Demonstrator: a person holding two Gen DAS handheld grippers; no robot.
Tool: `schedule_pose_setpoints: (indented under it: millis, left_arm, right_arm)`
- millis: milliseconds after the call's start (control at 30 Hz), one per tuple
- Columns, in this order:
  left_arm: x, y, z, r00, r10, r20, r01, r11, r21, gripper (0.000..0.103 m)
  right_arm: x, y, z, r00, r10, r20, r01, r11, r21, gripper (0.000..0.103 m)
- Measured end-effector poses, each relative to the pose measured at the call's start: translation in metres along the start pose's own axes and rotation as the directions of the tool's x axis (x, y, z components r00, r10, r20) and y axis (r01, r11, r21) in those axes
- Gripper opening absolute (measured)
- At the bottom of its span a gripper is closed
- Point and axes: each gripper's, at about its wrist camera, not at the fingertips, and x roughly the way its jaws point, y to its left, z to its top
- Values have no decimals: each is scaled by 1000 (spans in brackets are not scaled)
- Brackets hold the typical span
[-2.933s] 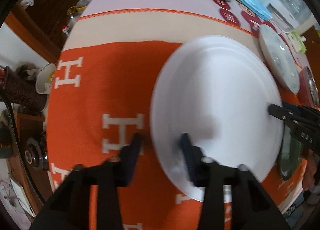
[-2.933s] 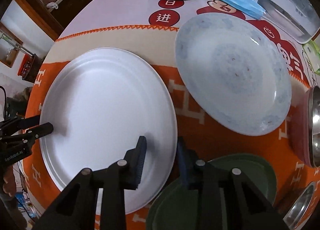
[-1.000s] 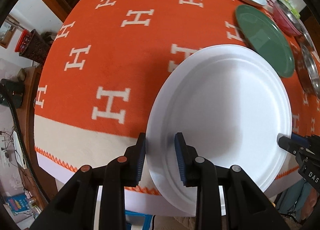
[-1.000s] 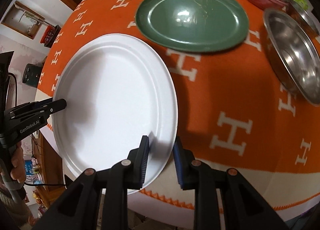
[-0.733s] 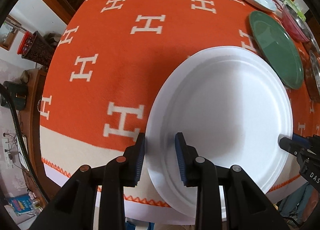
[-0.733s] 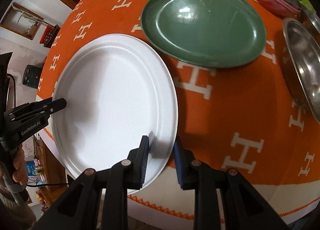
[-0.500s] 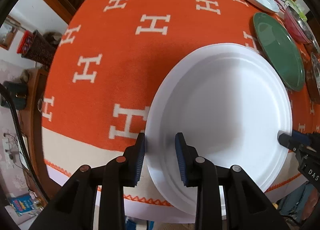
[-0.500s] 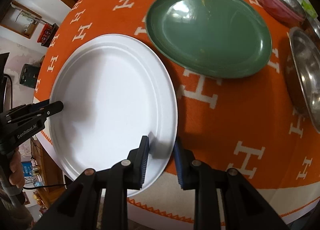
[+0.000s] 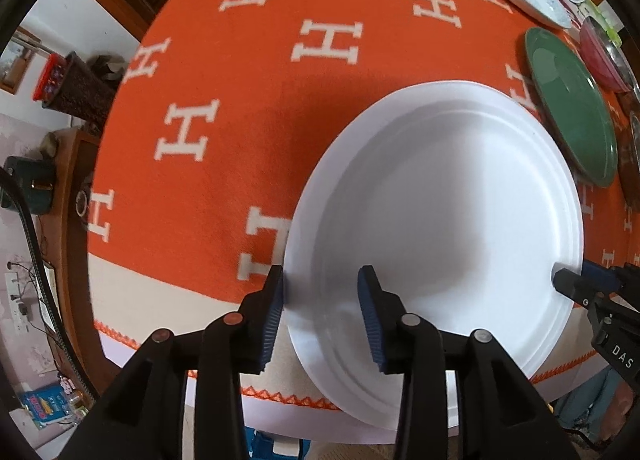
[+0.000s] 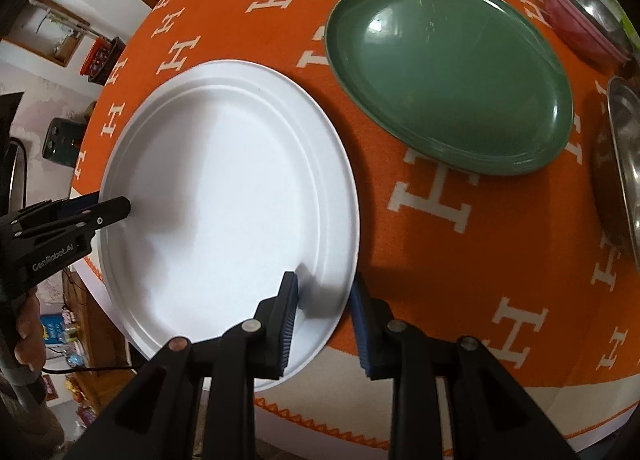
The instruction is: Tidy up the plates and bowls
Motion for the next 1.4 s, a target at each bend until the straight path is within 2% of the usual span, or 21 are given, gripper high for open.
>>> schedule_pose_setpoints:
  millis: [33,100,167,233,333,600,667,767,867,967,1033,1100,1167,1267,1367,1400]
  left_arm:
    - [1,0,-1,1000,-11,-7,11,1000,-2,43]
    - [0,1,1,999,-34,-4,34,999,-12,62]
    - [-2,8,3,999,-40,23,40,999,-21,69]
    - [-12,7,0,998,-29,54,30,999,-19,71]
    - [-23,8,1,996,-22,90,24,999,-24,74]
    - [-53,11,8,988,-38,149,46,998,-50,74]
    - [-50,24,11,985,-43,170,51,998,-42,74]
    - [-67,21,8,976,-53,211,61,998,-31,74]
    - [-89,13,7,963,-82,257,88,996,-14,74]
    - [-115,1,5,943,-108,315,109,994,14,74]
    - [-132,-8,4,921,-126,369,120,992,37,74]
    - [-151,-17,0,890,-147,432,128,989,72,74]
    - [-163,-27,-1,877,-159,453,126,987,103,74]
    - [-176,-39,2,871,-191,452,139,980,144,74]
    - [-185,-48,7,871,-227,435,162,970,181,85]
    - [-187,-51,11,867,-242,435,173,966,192,85]
  right_arm:
    - [-1,-1,-1,1000,-2,3,2,1000,-4,28]
    - [-2,1,-2,1000,10,5,-10,1000,-8,33]
    - [-3,4,-2,1000,28,12,-28,1000,-6,38]
    - [-8,4,-3,999,32,30,-32,999,-8,45]
    - [-16,3,-6,998,23,57,-23,1000,-6,49]
    - [-32,-6,-11,996,27,79,-28,1000,11,49]
    - [-37,-5,-14,996,30,88,-31,999,12,49]
    - [-46,-5,-18,994,34,105,-35,999,11,49]
    - [-59,-4,-21,990,35,139,-36,999,3,49]
    - [-78,-5,-25,982,36,188,-36,999,-4,49]
    - [-91,-7,-27,975,47,219,-47,999,-3,49]
    - [-104,-10,-30,966,52,252,-52,999,-5,49]
    - [-116,-13,-32,957,58,283,-59,998,-6,49]
    - [-132,-20,-33,946,71,316,-77,997,6,49]
    - [-145,-27,-33,934,70,352,-82,996,19,49]
    - [-149,-30,-32,930,66,361,-81,996,27,49]
